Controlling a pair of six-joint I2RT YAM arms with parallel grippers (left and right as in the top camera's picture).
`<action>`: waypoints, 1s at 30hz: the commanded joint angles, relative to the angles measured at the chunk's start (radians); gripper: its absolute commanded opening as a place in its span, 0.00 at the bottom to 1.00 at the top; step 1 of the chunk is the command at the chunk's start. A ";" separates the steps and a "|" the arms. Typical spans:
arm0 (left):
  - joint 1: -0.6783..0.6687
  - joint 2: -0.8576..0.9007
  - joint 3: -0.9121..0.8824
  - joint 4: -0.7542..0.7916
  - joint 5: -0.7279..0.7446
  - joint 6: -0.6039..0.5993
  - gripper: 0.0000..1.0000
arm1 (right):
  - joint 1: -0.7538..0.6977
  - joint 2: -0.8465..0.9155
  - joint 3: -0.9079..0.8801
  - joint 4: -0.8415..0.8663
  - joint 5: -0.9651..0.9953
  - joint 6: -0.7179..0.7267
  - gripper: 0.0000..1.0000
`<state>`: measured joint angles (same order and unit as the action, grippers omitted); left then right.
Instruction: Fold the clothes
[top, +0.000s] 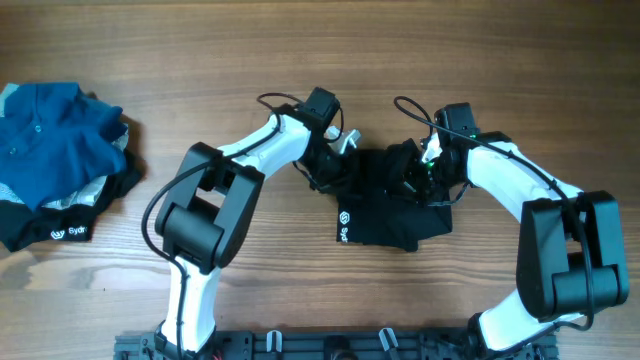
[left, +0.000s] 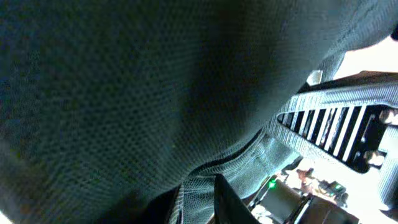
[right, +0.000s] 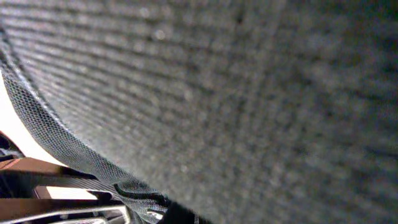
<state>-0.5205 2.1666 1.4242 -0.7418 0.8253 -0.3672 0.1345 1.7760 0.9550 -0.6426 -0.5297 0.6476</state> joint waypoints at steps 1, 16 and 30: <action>0.111 -0.055 0.003 0.001 -0.019 -0.066 0.34 | 0.003 0.021 -0.011 -0.008 0.037 0.008 0.04; -0.002 -0.124 -0.343 0.442 0.056 -0.194 0.89 | 0.003 0.021 -0.011 0.002 0.037 0.008 0.04; 0.176 -0.204 -0.332 0.488 0.110 -0.235 0.04 | 0.002 -0.144 0.095 -0.171 0.044 -0.171 0.04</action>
<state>-0.4751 2.0342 1.0924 -0.2584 0.8696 -0.6376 0.1345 1.7401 0.9859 -0.7815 -0.5179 0.5758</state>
